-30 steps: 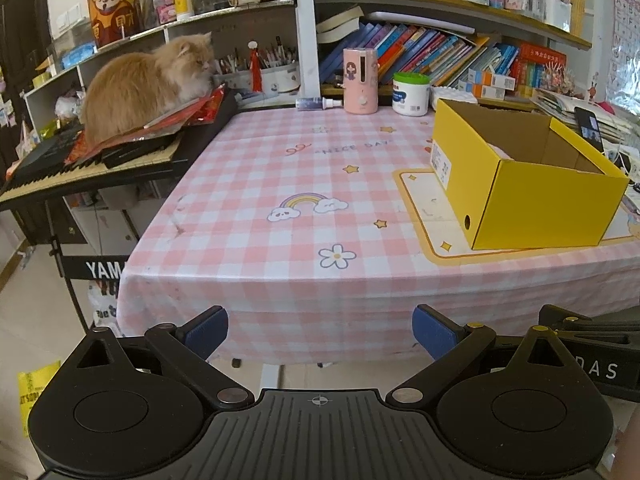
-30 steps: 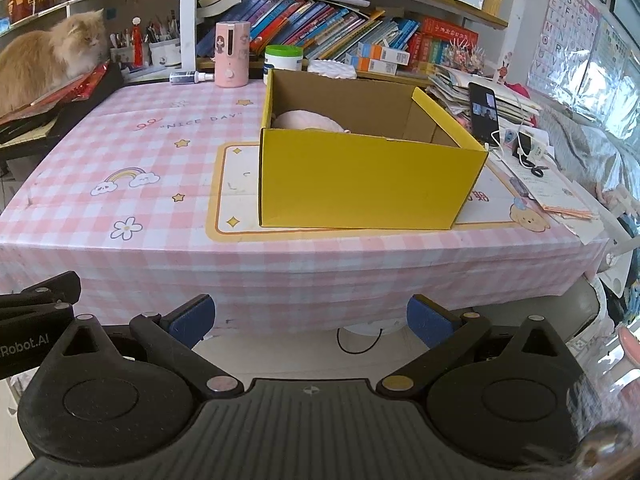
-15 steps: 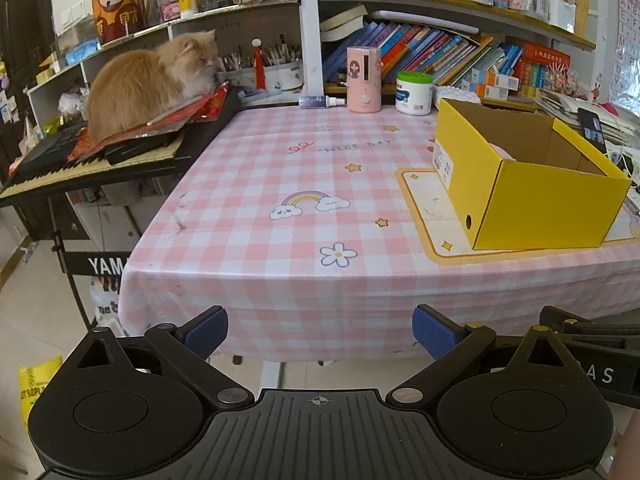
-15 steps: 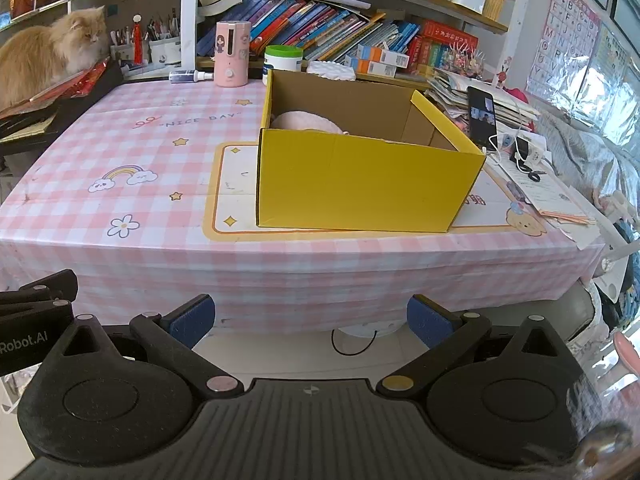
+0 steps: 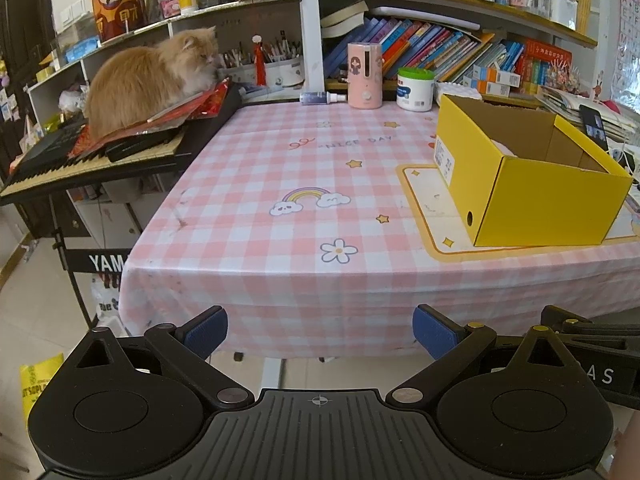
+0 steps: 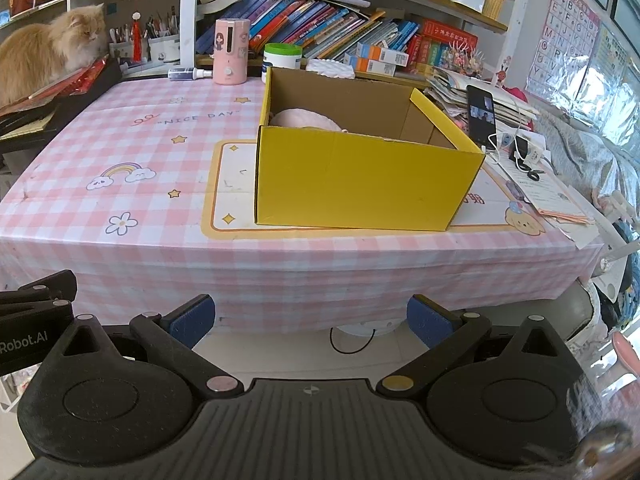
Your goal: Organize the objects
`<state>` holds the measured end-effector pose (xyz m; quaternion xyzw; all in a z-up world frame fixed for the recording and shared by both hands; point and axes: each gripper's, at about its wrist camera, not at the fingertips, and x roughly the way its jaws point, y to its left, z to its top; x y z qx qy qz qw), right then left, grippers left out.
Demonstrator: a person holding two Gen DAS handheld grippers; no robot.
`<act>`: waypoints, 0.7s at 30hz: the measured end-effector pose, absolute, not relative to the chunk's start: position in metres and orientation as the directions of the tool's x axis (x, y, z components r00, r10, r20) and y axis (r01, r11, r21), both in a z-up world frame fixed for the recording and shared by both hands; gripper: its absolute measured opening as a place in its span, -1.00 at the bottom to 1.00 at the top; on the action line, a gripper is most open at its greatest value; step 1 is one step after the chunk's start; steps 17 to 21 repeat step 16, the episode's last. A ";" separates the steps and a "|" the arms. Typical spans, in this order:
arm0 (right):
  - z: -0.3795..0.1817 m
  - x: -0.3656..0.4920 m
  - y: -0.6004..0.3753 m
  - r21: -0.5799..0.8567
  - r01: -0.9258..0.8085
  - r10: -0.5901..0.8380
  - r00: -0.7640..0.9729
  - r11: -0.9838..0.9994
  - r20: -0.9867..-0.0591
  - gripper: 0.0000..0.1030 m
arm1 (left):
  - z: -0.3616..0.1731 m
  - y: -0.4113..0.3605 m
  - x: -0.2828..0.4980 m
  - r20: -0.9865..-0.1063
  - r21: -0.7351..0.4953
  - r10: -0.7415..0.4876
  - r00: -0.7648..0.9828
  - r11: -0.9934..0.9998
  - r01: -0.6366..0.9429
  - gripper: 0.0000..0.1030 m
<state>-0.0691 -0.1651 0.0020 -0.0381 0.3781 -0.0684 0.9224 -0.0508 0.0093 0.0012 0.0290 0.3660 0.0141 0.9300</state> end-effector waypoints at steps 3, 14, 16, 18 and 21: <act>0.002 -0.069 -0.165 -0.121 0.097 -0.154 0.705 0.988 -0.692 1.00 | 0.002 0.008 -0.052 -0.665 0.082 0.056 0.744 0.997 -0.002 0.95; -0.001 -0.067 -0.165 -0.121 0.093 -0.151 0.704 0.988 -0.694 1.00 | 0.002 0.010 -0.050 -0.667 0.070 0.052 0.743 0.998 -0.007 0.95; -0.002 -0.066 -0.164 -0.122 0.092 -0.151 0.702 0.988 -0.696 1.00 | 0.002 0.010 -0.048 -0.675 0.072 0.062 0.735 0.997 -0.017 0.95; -0.002 -0.066 -0.164 -0.122 0.092 -0.151 0.702 0.988 -0.696 1.00 | 0.002 0.010 -0.048 -0.675 0.072 0.062 0.735 0.997 -0.017 0.95; -0.002 -0.066 -0.164 -0.122 0.092 -0.151 0.702 0.988 -0.696 1.00 | 0.002 0.010 -0.048 -0.675 0.072 0.062 0.735 0.997 -0.017 0.95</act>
